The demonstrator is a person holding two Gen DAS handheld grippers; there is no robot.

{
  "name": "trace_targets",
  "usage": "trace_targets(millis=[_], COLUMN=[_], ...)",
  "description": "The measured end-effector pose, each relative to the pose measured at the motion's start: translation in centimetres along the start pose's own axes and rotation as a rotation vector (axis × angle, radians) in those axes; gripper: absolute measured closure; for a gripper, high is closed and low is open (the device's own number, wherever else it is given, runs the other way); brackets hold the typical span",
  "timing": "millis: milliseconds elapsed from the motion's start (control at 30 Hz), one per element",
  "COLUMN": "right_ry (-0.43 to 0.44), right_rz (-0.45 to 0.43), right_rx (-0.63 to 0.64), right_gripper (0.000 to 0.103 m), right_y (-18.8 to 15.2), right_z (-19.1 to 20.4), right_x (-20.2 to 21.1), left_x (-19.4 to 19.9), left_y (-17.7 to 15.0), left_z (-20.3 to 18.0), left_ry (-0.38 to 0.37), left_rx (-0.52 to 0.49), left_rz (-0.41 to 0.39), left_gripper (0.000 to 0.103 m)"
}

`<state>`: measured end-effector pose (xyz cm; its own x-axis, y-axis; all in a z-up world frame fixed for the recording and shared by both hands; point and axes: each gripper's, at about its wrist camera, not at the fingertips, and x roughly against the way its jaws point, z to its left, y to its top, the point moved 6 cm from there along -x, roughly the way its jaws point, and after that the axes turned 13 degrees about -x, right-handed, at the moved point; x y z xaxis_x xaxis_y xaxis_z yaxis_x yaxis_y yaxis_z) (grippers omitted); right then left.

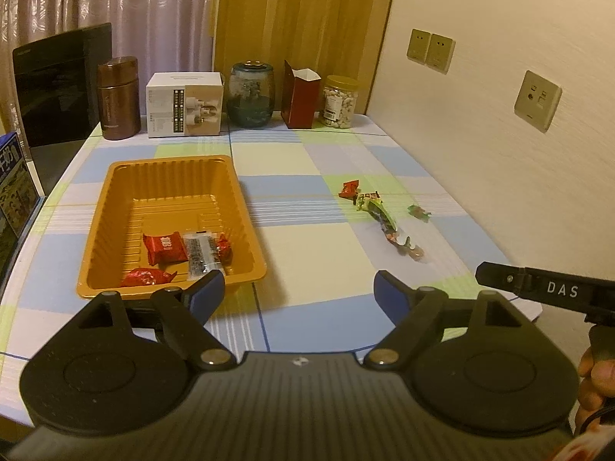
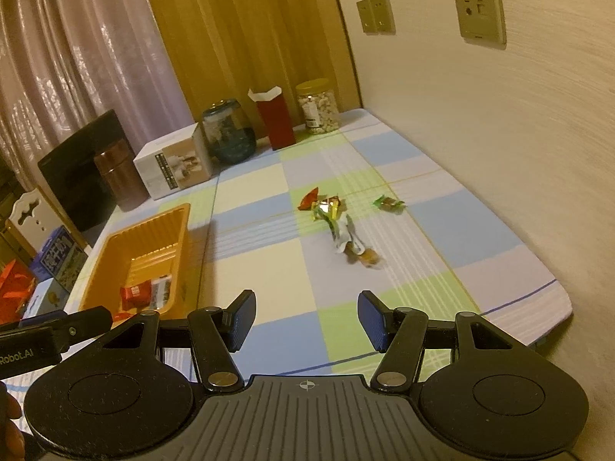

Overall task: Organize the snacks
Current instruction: 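Move both open tools toward the candies lying on the tablecloth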

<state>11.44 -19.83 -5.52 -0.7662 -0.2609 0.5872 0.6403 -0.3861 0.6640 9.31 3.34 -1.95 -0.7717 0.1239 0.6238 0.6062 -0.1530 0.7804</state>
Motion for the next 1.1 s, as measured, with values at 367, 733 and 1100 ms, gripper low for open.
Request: trace_targets(millis=[367,733,1100], right_ry=[-0.045,-0.084,-0.020], right_rz=[-0.008,-0.003,0.030], right_rx=[-0.015,-0.008,0.079], right_gripper=[0.044,0.044,0.044], right_y=[0.5,2.0,3.3], right_z=[-2.4,-6.1,-7.7], right_x=[-0.6,-3.8,-10.7], left_x=[-2.0,-6.9,-14.4], left_y=[0.6,2.2,4.1], left_z=[-1.9,-4.2,-5.9], left_ry=[-0.040,-0.075,-0.101], left_rx=[-0.013,-0.048,-0.076], left_rz=[0.013,0.037,0.075], left_gripper=[0.018,0.018,0.018])
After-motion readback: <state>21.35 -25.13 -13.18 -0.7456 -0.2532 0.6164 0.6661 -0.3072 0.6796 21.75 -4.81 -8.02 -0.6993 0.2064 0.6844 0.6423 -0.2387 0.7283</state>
